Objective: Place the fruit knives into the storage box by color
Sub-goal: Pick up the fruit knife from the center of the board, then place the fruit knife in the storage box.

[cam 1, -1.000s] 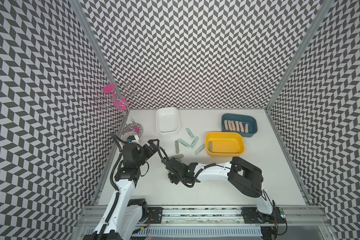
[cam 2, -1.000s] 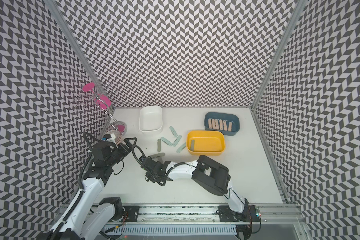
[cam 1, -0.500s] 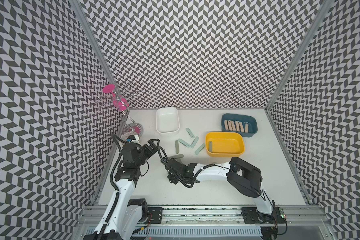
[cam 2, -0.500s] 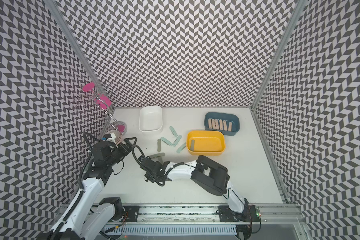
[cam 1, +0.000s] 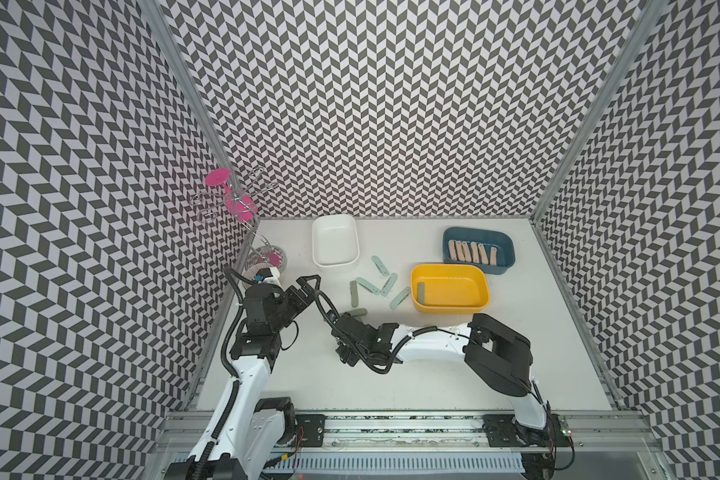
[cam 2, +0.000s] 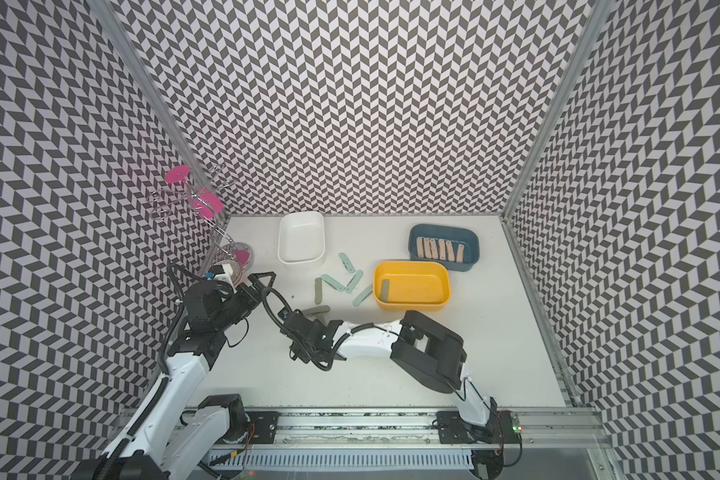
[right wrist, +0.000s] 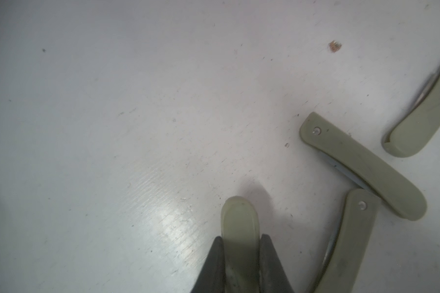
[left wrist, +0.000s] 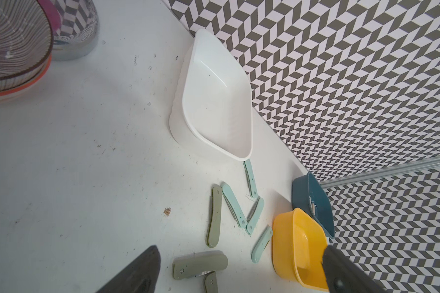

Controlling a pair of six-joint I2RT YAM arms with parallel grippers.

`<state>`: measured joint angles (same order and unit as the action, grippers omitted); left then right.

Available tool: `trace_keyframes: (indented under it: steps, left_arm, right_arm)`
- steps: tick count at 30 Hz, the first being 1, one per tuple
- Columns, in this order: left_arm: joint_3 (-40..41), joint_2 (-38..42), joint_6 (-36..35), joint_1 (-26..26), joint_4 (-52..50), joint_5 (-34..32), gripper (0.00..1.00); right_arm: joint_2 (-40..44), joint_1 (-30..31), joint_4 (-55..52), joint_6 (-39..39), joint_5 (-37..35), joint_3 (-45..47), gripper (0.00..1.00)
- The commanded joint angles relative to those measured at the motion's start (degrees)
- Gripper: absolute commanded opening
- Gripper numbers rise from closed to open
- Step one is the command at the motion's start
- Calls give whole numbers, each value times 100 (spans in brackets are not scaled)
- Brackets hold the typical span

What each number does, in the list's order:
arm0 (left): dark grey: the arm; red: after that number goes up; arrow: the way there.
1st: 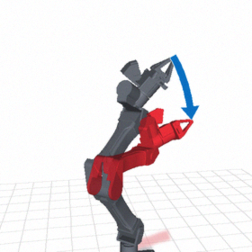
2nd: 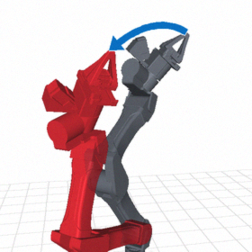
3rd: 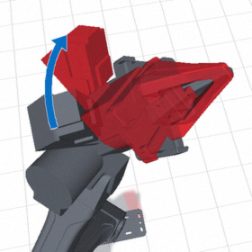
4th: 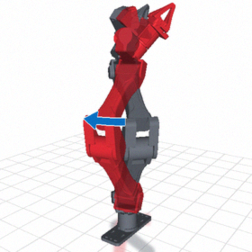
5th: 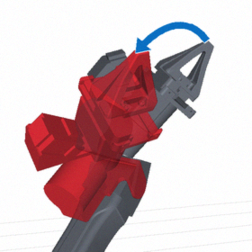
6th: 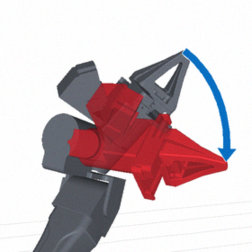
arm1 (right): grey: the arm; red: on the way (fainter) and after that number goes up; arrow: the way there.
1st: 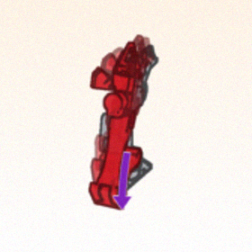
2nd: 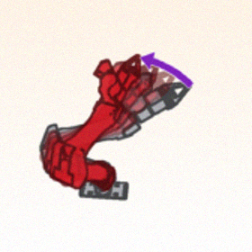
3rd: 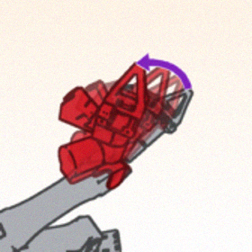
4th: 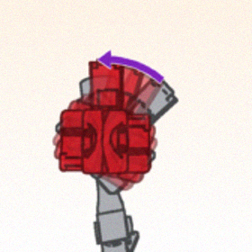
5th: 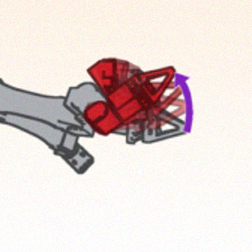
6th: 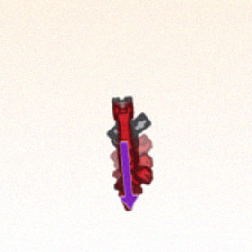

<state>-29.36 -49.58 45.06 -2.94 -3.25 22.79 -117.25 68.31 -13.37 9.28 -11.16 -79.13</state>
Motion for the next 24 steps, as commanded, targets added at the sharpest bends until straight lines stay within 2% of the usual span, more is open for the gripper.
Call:
trace_keyframes:
  steps: [1, 9, 15, 19, 24]
  left_arm:
    - [-127, -13, 47, -27, 258, 106, 100]
    - [-344, -104, 141, -22, 396, 297, 100]
    - [-481, -262, 213, 58, 665, 617, 100]
    - [-622, -418, 214, 450, 769, 551, 100]
    - [-849, -803, 197, 1312, 938, 201, 100]
  right_arm:
    - [470, -79, 124, 118, -194, 116, 15]
    - [1182, -500, 45, 185, -414, 309, 15]
    - [1874, -1305, 66, 254, -327, 632, 15]
    - [2231, -2041, 89, 386, -155, 879, 15]
    - [2379, -2869, 97, 617, -99, 1153, 16]
